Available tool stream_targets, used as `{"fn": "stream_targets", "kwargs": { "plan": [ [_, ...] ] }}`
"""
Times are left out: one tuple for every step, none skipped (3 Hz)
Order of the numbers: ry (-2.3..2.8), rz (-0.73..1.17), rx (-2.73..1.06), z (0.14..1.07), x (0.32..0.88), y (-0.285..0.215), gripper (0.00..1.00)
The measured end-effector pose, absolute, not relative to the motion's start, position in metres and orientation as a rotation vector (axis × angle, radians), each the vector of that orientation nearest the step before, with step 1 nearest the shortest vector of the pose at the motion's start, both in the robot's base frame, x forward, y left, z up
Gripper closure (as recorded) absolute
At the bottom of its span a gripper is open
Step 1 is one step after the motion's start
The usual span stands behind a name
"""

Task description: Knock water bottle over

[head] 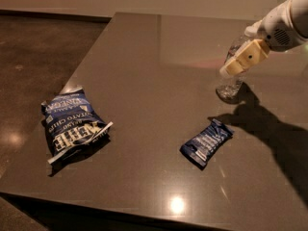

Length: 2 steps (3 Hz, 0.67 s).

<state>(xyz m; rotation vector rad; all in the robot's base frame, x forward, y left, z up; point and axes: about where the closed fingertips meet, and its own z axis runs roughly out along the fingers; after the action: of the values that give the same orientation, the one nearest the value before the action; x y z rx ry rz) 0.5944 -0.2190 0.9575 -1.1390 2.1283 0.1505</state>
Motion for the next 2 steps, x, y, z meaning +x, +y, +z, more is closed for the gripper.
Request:
{"fn": "stream_targets", "kwargs": {
  "plan": [
    [2.088,0.17,-1.116,0.9542,0.6015,-0.2183,0.0],
    [2.072,0.183,-1.102,0.9505,0.6077,-0.218,0.15]
  ]
}}
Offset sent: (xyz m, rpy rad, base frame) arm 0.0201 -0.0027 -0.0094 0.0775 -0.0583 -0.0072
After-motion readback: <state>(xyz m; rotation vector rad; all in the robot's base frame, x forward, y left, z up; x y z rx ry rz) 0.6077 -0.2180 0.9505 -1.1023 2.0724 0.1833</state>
